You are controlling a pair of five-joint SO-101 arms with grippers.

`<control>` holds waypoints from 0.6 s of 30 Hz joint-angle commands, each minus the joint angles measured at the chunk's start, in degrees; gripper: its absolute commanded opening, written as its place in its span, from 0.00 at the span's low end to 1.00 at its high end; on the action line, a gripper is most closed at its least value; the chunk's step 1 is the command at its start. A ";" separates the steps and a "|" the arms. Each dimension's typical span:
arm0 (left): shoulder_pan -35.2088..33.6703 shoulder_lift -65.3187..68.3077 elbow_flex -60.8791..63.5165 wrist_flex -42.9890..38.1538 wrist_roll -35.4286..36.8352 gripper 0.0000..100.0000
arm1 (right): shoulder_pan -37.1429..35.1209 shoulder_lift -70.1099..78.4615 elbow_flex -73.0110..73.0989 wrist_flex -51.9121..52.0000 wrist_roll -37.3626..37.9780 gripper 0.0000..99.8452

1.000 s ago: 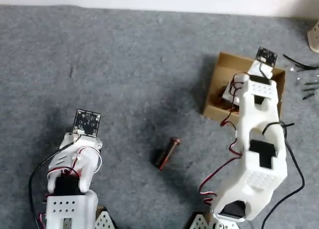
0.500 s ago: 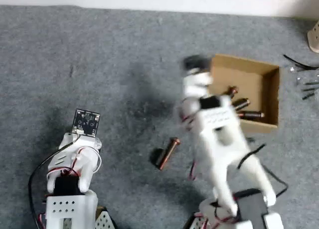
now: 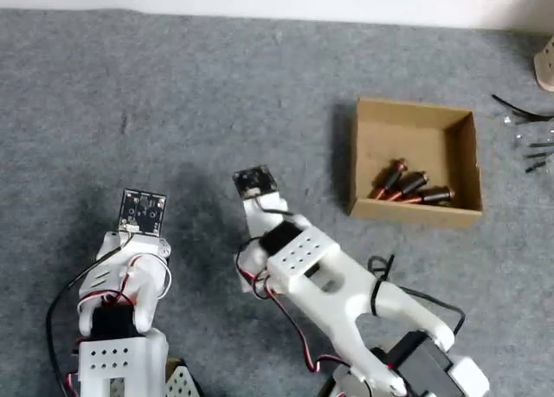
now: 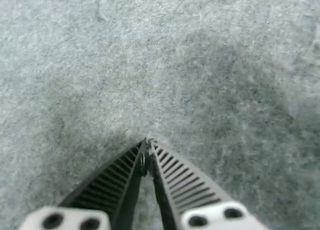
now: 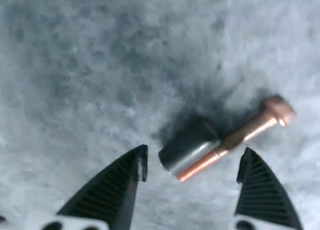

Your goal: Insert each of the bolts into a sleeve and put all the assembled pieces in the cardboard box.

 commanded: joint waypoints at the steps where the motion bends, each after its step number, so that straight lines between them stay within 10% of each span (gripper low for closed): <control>1: -0.75 -0.40 -2.95 -0.09 -0.26 0.03 | -0.40 -0.84 2.51 -0.84 -3.08 0.26; 6: -0.84 -0.40 -2.95 -0.09 -0.26 0.03 | -0.40 5.67 8.04 -11.65 -3.34 0.26; 18: -0.84 -0.40 -2.95 -0.09 -0.26 0.03 | 1.45 5.58 4.62 -2.15 -3.08 0.26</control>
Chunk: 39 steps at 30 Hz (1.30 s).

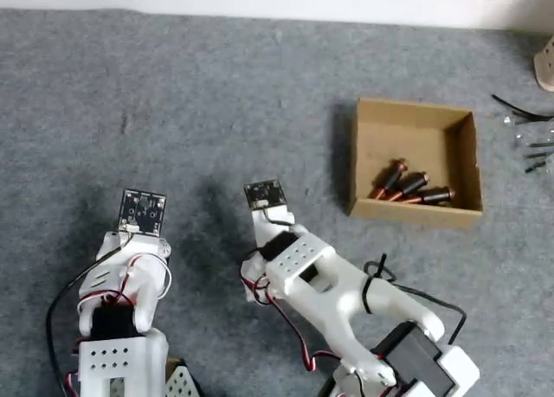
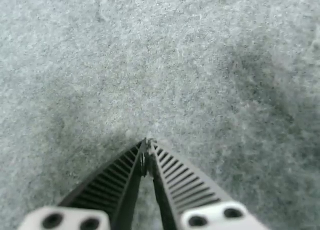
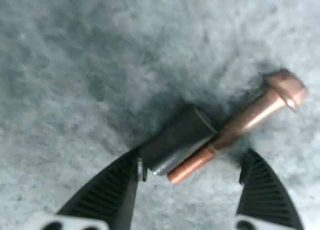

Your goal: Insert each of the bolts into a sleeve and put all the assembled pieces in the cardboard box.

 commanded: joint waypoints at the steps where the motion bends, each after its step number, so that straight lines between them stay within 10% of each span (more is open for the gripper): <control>1: -0.84 -0.40 -2.95 -0.09 -0.26 0.03 | 1.10 -3.12 -0.22 2.07 -0.26 0.26; 39: -0.84 -0.40 -2.95 -0.18 -0.26 0.03 | 11.82 -3.74 -4.00 -1.63 -5.27 0.12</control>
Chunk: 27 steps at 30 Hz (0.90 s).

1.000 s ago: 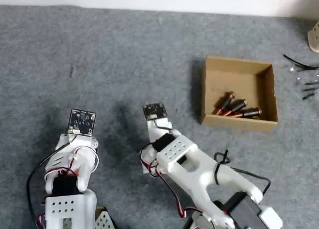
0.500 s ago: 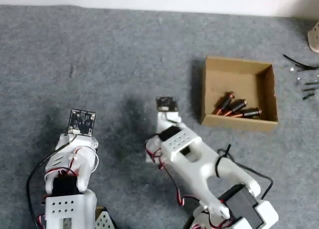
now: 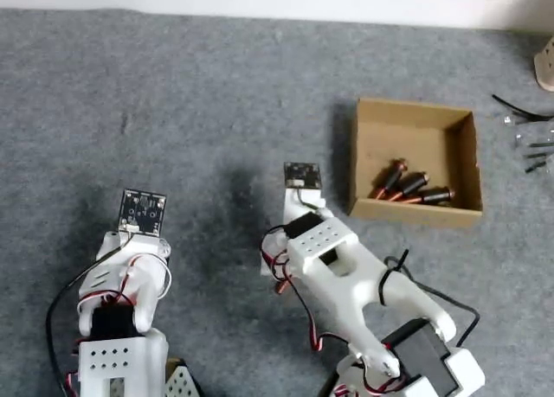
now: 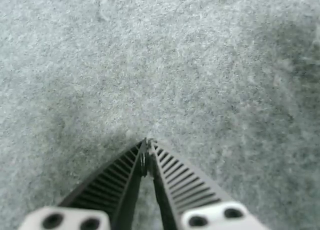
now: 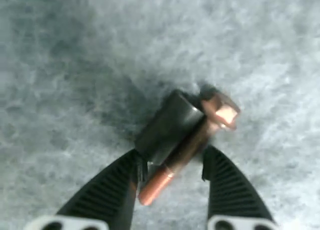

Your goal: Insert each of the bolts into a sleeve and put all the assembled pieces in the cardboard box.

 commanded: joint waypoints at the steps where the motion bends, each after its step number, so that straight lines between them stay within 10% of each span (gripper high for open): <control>1: -0.84 -0.40 -2.95 -0.18 -0.26 0.03 | 3.12 -0.04 -2.51 -0.92 0.26 0.09; 27: -0.84 -0.40 -2.95 -0.18 -0.26 0.03 | 16.92 -19.65 2.07 -0.13 6.15 0.00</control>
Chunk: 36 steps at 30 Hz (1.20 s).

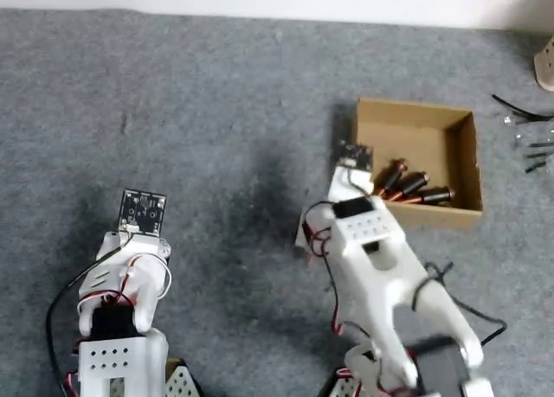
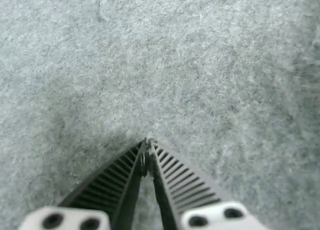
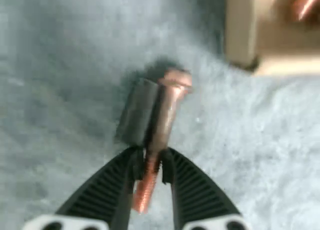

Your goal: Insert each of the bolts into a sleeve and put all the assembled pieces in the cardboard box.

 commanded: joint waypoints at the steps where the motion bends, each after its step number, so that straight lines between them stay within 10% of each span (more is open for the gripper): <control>1: -0.84 -0.40 -2.95 -0.18 -0.26 0.03 | 1.01 -12.09 2.86 -0.13 1.14 0.00; 21: -0.84 -0.40 -2.95 -0.18 -0.26 0.03 | -11.47 -24.22 10.24 -2.95 9.49 0.00; 36: -0.84 -0.40 -2.95 -0.18 -0.26 0.03 | -17.89 10.24 -8.13 -4.70 15.65 0.07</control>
